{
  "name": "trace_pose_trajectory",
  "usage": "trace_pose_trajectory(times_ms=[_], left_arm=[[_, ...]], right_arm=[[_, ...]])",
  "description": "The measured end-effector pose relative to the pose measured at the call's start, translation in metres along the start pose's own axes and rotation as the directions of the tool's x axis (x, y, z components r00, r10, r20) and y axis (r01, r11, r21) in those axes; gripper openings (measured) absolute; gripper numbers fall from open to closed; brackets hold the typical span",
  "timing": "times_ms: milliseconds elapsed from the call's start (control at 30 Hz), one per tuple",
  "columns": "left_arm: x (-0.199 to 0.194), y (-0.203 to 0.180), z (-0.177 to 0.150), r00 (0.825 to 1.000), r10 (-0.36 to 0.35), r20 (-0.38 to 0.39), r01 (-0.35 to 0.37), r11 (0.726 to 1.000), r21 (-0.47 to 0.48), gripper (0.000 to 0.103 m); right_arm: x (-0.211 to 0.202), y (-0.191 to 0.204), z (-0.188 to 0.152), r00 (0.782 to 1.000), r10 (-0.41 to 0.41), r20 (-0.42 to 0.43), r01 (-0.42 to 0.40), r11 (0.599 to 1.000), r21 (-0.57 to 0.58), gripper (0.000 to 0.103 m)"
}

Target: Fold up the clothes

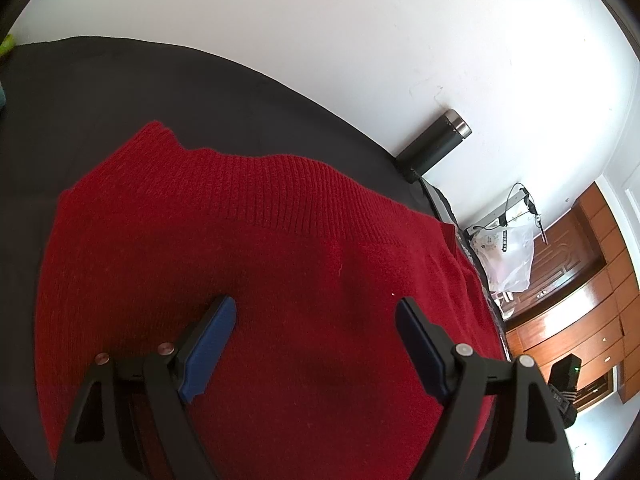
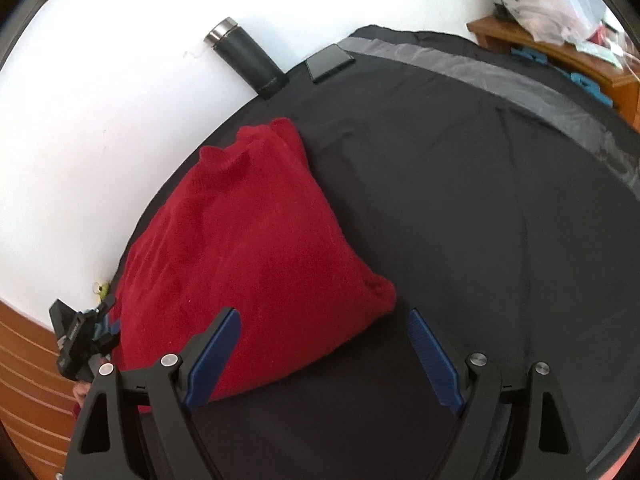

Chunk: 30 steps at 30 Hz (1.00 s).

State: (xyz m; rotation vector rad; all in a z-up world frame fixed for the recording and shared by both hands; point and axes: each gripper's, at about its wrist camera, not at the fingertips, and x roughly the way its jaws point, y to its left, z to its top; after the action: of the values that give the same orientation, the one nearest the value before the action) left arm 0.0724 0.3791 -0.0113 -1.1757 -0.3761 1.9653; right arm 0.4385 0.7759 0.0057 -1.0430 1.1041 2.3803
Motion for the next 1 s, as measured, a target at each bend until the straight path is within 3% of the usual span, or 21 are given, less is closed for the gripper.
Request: trace_pose_trajectory(times_ms=[267,567,867,933,1000], left_arm=[[0.003,-0.001,0.001,1.0,-0.003,0.0,0.003,1.0,-0.002,0.085],[0.002,-0.001,0.001,1.0,0.001,-0.001,-0.001,1.0,0.004,0.085],[0.002,-0.003,0.002,1.0,0.01,-0.003,-0.01,1.0,0.012,0.085],[0.002,-0.003,0.002,1.0,0.011,-0.004,-0.011,1.0,0.013,0.085],[0.001,-0.003,0.002,1.0,0.01,-0.004,-0.01,1.0,0.012,0.085]], right_arm=[[0.016,0.013,0.003,0.997,0.068,0.024,-0.068,0.998,0.004,0.087],[0.035,0.009,0.022,0.978,0.184,0.097,-0.191,0.979,0.071,0.087],[0.046,0.027,0.025,0.985,0.136,0.11,-0.137,0.991,-0.002,0.087],[0.047,0.033,0.023,0.991,0.078,0.113,-0.074,0.997,-0.033,0.08],[0.047,0.034,0.021,0.993,0.027,0.118,-0.021,0.999,-0.046,0.064]])
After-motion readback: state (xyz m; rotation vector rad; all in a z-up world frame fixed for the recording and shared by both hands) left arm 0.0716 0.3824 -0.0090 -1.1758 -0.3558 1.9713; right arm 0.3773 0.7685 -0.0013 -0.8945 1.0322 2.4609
